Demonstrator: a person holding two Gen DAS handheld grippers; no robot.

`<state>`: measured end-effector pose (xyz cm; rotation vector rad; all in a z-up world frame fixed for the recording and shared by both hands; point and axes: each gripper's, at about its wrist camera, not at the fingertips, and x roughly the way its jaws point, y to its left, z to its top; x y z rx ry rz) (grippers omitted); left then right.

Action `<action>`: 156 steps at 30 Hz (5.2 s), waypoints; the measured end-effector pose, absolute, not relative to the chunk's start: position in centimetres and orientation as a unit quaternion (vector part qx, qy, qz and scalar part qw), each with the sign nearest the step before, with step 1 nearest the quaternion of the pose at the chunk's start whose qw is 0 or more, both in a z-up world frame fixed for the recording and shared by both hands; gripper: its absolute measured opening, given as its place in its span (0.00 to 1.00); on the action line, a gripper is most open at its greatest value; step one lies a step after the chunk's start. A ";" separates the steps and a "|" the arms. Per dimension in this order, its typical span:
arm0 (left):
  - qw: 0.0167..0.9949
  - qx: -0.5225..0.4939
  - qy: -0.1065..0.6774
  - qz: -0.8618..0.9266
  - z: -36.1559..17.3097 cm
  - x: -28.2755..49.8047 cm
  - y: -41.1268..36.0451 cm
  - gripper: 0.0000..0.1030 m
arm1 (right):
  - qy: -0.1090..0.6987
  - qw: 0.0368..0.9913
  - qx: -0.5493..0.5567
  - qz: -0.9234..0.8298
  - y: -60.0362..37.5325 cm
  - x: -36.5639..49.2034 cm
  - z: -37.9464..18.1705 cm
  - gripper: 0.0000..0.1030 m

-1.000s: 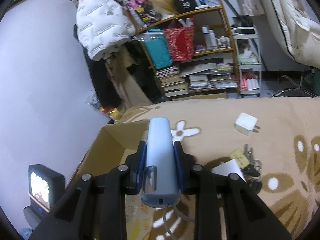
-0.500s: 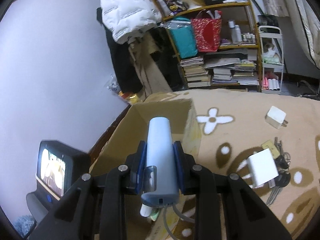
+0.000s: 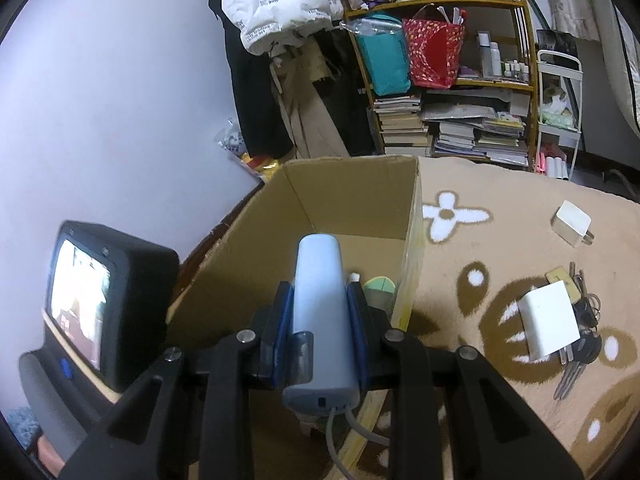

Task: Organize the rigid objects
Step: 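Carry the light-blue power bank into the box and release it, then return the right tool to the rug and grasp the white charger, then carry the white charger into the box and release it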

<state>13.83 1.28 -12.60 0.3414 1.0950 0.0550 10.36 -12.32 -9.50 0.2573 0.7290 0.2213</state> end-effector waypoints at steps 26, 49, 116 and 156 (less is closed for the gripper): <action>0.838 0.167 0.518 0.030 -12.8 13.7 1.1 0.26 | 0.302 0.943 0.116 -0.077 -22.5 10.4 -7.6 0.99; 0.838 0.168 0.518 0.030 -12.8 13.6 1.0 0.26 | 0.417 0.889 0.152 -0.113 -27.4 12.2 -16.7 0.95; 0.834 0.154 0.529 0.027 -13.5 13.6 1.5 0.26 | 0.312 0.945 0.078 0.055 -14.0 9.8 -6.8 0.53; 0.834 0.152 0.530 0.025 -13.6 13.7 1.6 0.26 | 0.311 0.946 0.063 0.060 -12.6 10.1 -7.4 0.73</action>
